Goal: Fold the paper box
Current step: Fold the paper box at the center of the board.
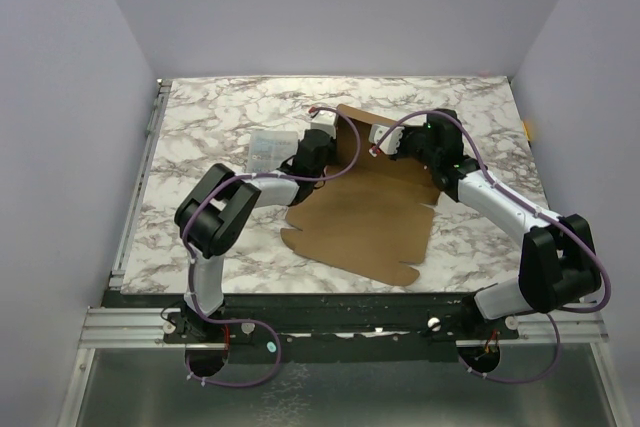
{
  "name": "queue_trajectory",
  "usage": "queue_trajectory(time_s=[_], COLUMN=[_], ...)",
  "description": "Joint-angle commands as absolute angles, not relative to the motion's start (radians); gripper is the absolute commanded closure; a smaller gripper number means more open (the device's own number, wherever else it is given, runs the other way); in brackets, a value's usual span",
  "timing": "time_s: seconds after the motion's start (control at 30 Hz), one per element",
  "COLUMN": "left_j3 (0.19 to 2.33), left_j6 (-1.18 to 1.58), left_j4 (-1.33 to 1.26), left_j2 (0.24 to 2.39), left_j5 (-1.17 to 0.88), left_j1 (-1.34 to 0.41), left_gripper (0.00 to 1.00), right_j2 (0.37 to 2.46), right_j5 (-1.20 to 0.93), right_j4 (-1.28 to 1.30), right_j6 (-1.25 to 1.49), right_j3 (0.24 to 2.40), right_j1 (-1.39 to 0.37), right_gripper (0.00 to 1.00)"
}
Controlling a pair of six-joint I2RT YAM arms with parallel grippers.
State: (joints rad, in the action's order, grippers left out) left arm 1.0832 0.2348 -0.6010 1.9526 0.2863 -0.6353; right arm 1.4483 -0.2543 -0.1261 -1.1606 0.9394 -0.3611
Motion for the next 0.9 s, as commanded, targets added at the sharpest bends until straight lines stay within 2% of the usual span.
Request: queue_trajectory(time_s=[0.0, 0.4, 0.67, 0.73, 0.83, 0.87], left_j3=[1.082, 1.077, 1.073, 1.073, 1.071, 1.068], left_j6=[0.183, -0.026, 0.009, 0.046, 0.087, 0.100], left_j4=[-0.647, -0.663, -0.666, -0.665, -0.666, -0.666], left_j2=[1.984, 2.004, 2.007, 2.001, 1.988, 1.982], left_j5=[0.357, 0.480, 0.461, 0.452, 0.443, 0.437], left_j1=[-0.643, -0.685, -0.685, -0.684, -0.684, -0.683], left_gripper=[1.00, 1.00, 1.00, 0.93, 0.73, 0.70], right_j2=[1.463, 1.470, 1.473, 1.473, 1.468, 1.468], right_j5=[-0.340, -0.341, -0.345, -0.345, -0.347, -0.348], right_j4=[-0.010, -0.003, -0.003, -0.002, -0.002, -0.002], right_j6=[-1.101, -1.087, -1.075, -1.071, -1.064, -1.061], right_j3=[0.932, 0.943, 0.945, 0.944, 0.946, 0.947], right_j1=[-0.379, -0.383, -0.383, -0.383, -0.382, -0.382], right_gripper=[0.91, 0.91, 0.91, 0.91, 0.92, 0.91])
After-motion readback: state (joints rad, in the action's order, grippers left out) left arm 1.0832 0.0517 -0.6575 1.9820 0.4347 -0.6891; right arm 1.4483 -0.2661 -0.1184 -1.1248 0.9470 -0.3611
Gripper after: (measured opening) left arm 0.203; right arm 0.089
